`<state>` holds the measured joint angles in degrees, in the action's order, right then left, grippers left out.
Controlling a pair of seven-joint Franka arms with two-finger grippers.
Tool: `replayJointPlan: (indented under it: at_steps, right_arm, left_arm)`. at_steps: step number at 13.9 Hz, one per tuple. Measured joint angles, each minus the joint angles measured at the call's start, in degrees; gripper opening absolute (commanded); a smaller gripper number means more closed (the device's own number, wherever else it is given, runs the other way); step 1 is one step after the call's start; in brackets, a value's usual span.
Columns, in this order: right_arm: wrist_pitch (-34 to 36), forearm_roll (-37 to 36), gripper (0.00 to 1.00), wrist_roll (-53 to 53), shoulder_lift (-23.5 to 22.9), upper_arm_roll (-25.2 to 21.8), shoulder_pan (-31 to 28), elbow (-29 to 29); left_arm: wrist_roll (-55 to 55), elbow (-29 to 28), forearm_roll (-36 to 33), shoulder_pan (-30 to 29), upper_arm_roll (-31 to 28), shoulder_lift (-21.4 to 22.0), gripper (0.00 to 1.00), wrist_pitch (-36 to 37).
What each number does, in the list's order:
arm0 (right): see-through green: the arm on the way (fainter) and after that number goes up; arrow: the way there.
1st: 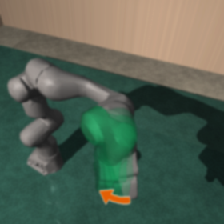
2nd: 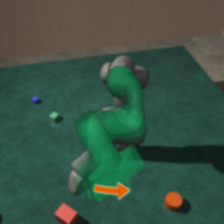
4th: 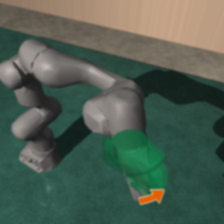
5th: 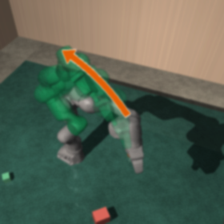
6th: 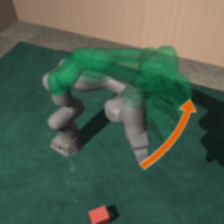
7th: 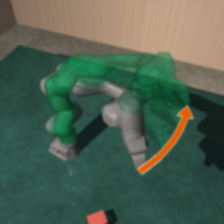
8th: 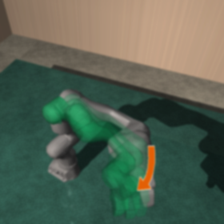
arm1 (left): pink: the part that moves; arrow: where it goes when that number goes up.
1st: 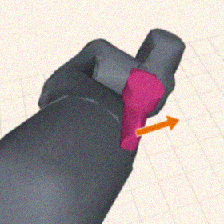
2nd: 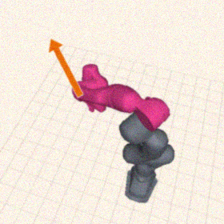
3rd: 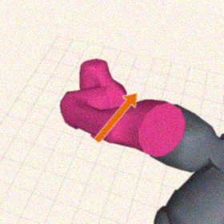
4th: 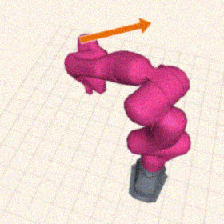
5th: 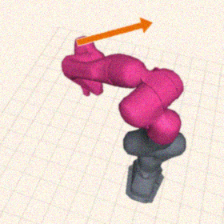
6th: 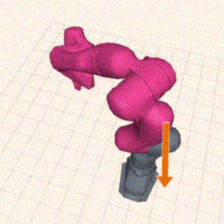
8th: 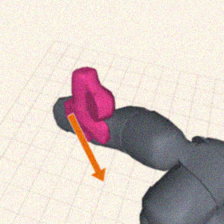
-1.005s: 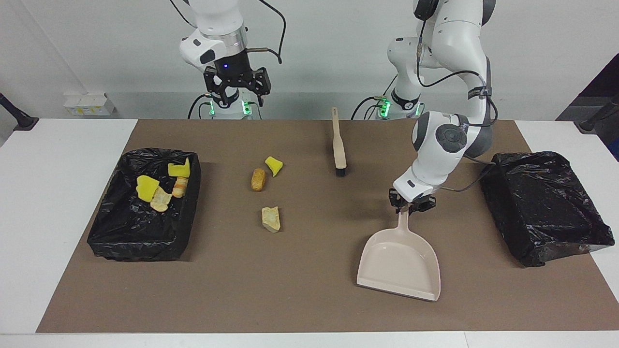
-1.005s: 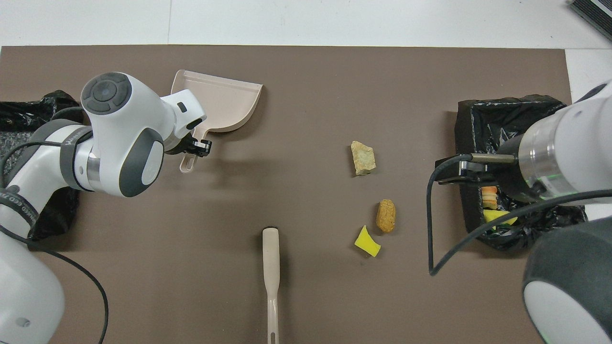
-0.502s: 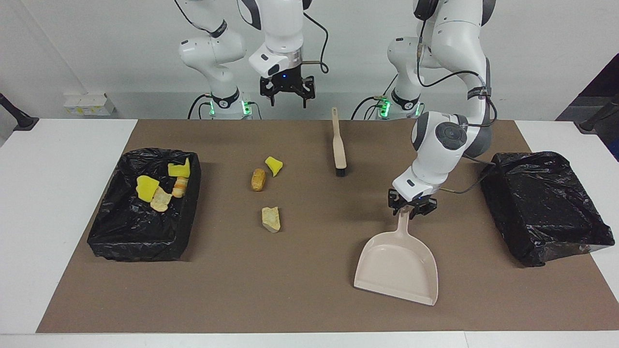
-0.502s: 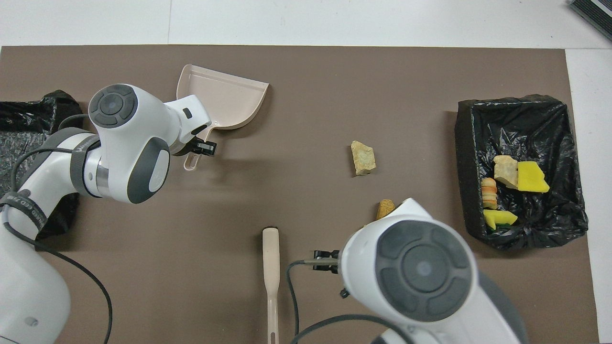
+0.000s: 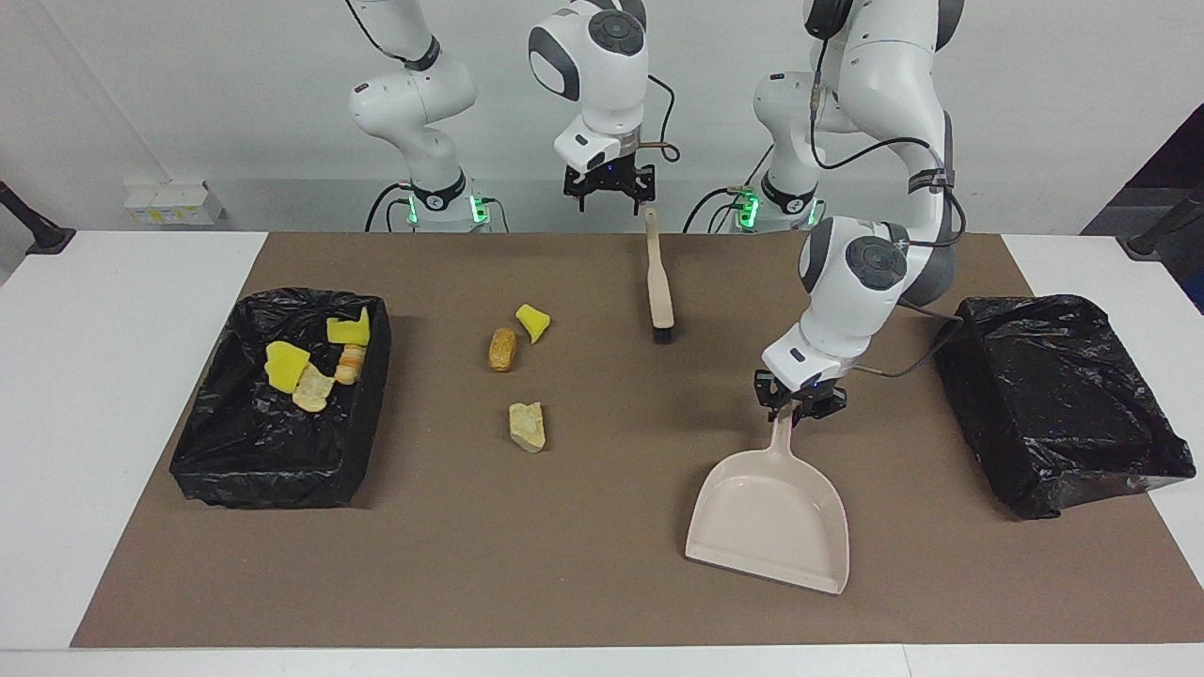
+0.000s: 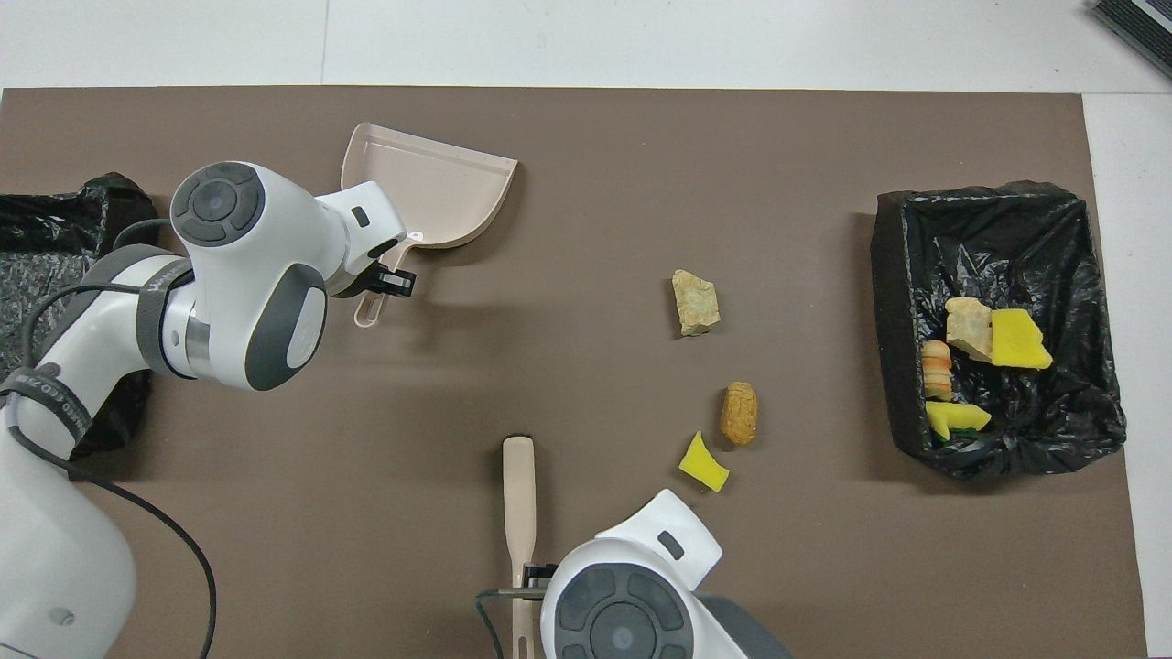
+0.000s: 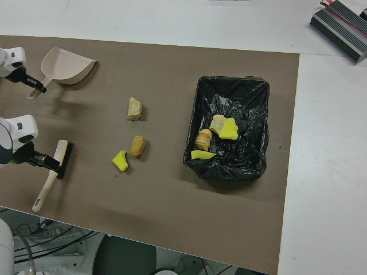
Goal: Sweep and dump trash in bin
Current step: 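Reach the right gripper toward the beige brush and grasp its handle, then lower the dustpan beside the trash while the right gripper brings the brush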
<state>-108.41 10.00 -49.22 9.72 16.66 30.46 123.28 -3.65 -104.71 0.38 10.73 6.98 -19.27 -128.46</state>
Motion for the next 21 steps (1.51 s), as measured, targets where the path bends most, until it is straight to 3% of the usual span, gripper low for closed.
replayJointPlan:
  at_steps: [5, 8, 15, 21]
  right_arm:
    - [-11.9, 0.6, 1.0, -4.7, -2.4, 0.0, 8.0, 5.3]
    - [-18.0, 0.6, 1.0, -6.4, -7.2, 0.0, 11.2, 5.7]
    - [-21.7, 0.6, 0.92, -6.4, -12.1, -0.1, 12.5, 5.7]
    - [-23.5, 0.6, 0.81, -6.4, -12.5, -0.1, 12.7, 7.6]
  left_arm:
    - [-5.8, 2.2, 0.0, -1.9, -0.4, 0.8, 0.0, 0.8]
    - [-10.2, 7.5, 0.0, -4.2, -0.6, 1.1, 0.0, 8.4]
    - [-24.9, 9.9, -0.1, -9.6, -0.7, 0.2, 0.0, 11.4]
    - [-27.3, 9.7, -0.1, -9.6, -0.2, -0.3, 0.0, 11.5]
